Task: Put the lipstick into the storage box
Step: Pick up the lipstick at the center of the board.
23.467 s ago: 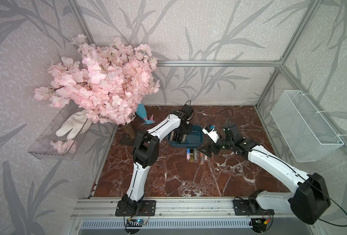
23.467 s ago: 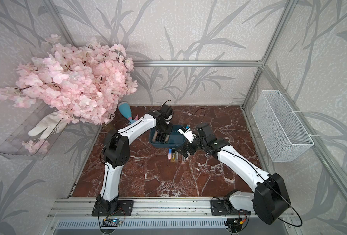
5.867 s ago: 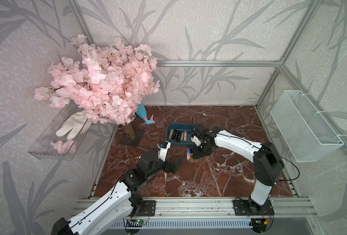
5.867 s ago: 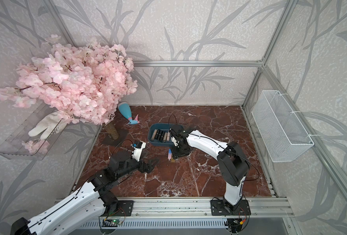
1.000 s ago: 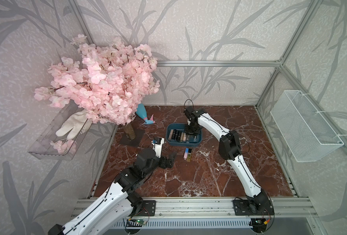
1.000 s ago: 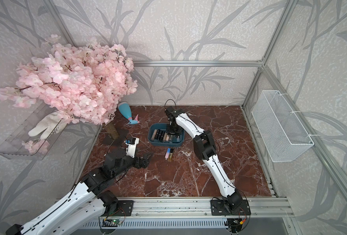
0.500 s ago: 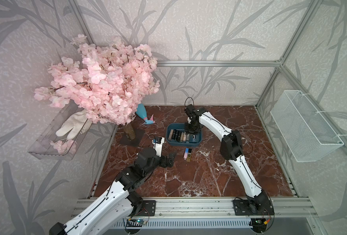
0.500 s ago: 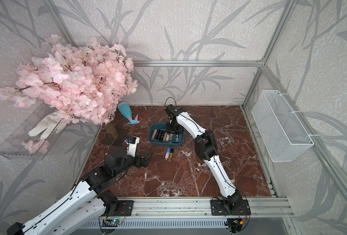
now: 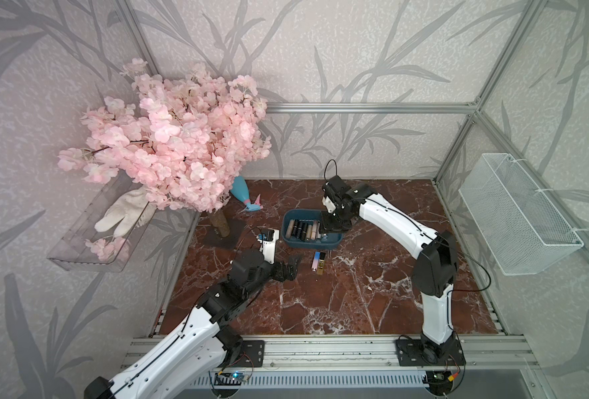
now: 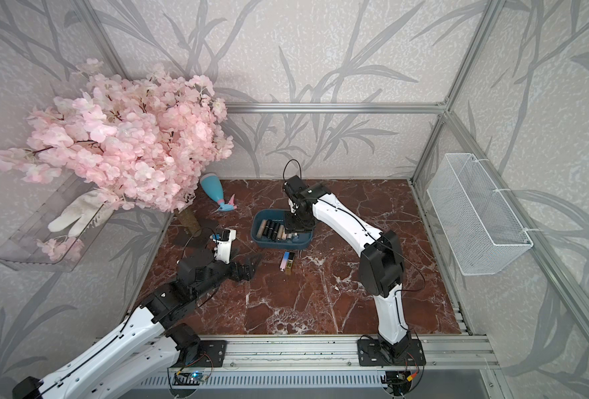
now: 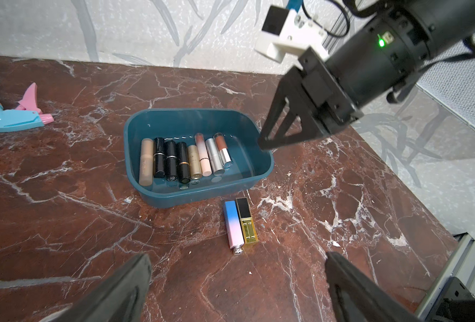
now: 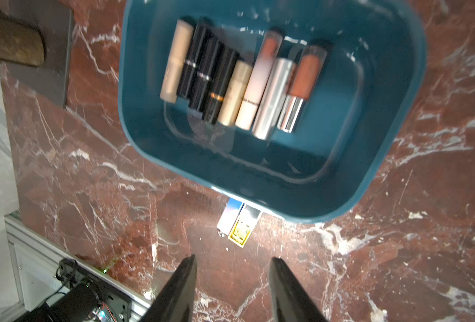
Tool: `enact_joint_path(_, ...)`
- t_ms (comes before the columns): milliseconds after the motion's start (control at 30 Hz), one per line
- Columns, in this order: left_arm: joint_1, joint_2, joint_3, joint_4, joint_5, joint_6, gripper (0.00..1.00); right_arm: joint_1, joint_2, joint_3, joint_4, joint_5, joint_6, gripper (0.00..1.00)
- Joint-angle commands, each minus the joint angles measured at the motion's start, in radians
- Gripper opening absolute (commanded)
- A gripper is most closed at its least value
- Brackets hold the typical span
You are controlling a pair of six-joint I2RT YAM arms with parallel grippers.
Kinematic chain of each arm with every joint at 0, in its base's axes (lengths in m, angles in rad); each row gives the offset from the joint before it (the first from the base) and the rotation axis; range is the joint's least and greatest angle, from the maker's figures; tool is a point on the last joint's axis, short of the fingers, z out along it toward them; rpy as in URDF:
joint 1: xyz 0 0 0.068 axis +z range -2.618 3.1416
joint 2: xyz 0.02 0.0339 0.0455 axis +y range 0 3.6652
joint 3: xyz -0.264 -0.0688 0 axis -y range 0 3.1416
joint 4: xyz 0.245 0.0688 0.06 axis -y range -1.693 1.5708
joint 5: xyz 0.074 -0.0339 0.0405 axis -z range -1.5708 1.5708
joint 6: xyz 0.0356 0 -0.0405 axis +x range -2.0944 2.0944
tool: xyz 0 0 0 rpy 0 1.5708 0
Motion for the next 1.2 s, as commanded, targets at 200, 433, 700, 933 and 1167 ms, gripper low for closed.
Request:
enact_joint_path(200,0.006,-0.053,-0.042,0.032,0.013,-0.039,1.0,0.111,-0.129,-0.227,0.012,0.074,-0.051,0.5)
enact_joint_path(433,0.006,-0.09,-0.051,0.01,0.013,-0.057,1.0,0.167,-0.102,-0.303,0.039,0.079,-0.053,0.53)
enact_joint_path(700,0.006,-0.157,-0.049,-0.064,-0.004,-0.057,1.0,0.189,0.009,-0.252,0.055,0.079,-0.062,0.57)
enact_joint_path(933,0.006,-0.222,-0.055,-0.121,-0.023,-0.051,1.0,0.188,0.1,-0.197,0.057,0.115,-0.057,0.57)
enact_joint_path(1167,0.006,-0.229,-0.059,-0.124,-0.038,-0.046,1.0,0.182,0.15,-0.157,0.047,0.14,-0.055,0.57)
